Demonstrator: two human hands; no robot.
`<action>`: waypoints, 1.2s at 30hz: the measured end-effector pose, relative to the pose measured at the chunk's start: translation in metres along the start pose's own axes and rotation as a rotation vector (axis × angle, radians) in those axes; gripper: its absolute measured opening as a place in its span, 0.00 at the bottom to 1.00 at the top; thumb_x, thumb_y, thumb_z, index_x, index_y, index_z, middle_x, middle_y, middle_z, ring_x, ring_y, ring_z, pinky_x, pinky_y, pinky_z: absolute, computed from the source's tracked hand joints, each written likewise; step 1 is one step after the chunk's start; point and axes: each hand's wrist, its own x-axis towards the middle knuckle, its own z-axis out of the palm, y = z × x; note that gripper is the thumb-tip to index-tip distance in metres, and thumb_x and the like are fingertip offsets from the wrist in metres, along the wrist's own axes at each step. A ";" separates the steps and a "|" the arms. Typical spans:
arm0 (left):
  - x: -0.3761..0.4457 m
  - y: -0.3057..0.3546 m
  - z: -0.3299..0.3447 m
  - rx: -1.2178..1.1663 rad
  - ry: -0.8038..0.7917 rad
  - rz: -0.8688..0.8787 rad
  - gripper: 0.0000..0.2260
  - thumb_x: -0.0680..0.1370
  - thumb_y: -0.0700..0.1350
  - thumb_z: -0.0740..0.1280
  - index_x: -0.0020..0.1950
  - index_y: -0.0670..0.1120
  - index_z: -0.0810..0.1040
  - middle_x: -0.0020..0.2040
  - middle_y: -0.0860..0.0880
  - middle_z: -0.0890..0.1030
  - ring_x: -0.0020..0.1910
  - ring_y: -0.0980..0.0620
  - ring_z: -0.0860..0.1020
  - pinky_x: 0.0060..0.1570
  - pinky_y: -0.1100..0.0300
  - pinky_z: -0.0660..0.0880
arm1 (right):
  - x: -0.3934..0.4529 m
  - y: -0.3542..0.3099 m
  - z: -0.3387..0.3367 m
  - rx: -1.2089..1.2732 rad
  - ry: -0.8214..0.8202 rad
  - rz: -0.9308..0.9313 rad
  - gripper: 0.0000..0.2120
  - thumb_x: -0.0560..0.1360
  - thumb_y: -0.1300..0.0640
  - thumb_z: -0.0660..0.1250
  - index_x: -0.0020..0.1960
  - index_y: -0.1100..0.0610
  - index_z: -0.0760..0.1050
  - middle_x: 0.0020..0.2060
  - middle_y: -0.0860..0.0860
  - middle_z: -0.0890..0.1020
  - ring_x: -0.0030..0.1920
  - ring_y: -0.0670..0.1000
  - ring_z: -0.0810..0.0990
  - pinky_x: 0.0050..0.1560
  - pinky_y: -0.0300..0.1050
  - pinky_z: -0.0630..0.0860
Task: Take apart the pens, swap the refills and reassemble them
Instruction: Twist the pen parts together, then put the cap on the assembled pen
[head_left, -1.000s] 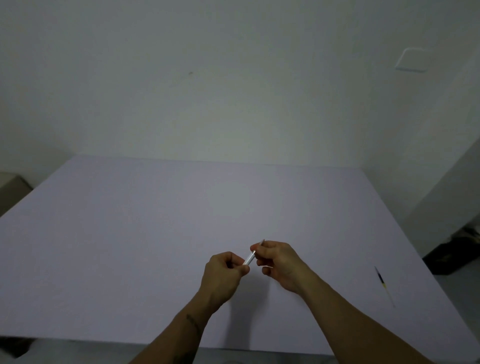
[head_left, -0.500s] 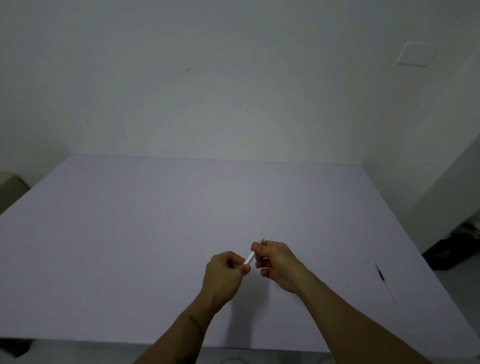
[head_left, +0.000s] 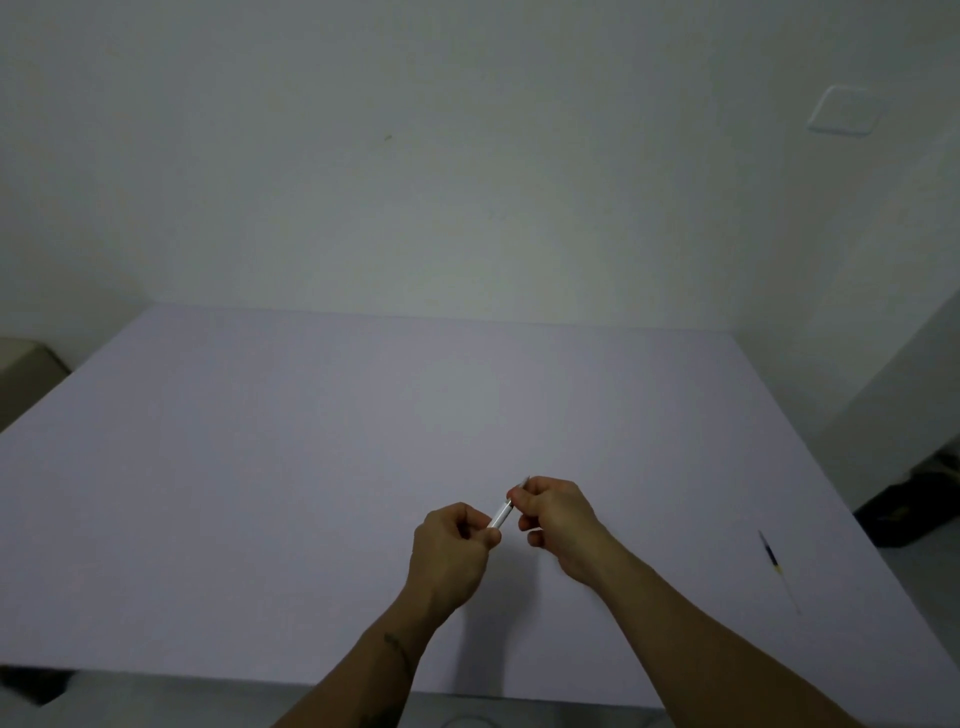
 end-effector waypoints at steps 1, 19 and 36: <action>0.000 -0.001 0.001 0.004 0.011 -0.001 0.06 0.75 0.40 0.71 0.39 0.49 0.79 0.35 0.49 0.79 0.33 0.53 0.76 0.31 0.66 0.70 | 0.001 0.001 0.002 -0.022 0.019 -0.006 0.07 0.78 0.60 0.65 0.47 0.60 0.82 0.36 0.53 0.78 0.37 0.51 0.76 0.35 0.43 0.74; 0.005 -0.005 0.016 -0.040 0.038 -0.002 0.04 0.77 0.42 0.68 0.44 0.47 0.82 0.38 0.50 0.81 0.33 0.54 0.77 0.23 0.75 0.69 | 0.031 0.029 -0.085 -0.487 0.191 -0.062 0.10 0.73 0.60 0.70 0.54 0.55 0.81 0.38 0.52 0.81 0.34 0.48 0.79 0.31 0.36 0.71; 0.013 0.009 0.066 0.105 0.014 -0.110 0.03 0.76 0.45 0.69 0.43 0.49 0.82 0.35 0.53 0.80 0.31 0.57 0.75 0.29 0.69 0.70 | 0.089 0.071 -0.105 -1.009 0.063 -0.138 0.10 0.71 0.58 0.65 0.52 0.56 0.71 0.42 0.53 0.76 0.38 0.54 0.74 0.37 0.42 0.70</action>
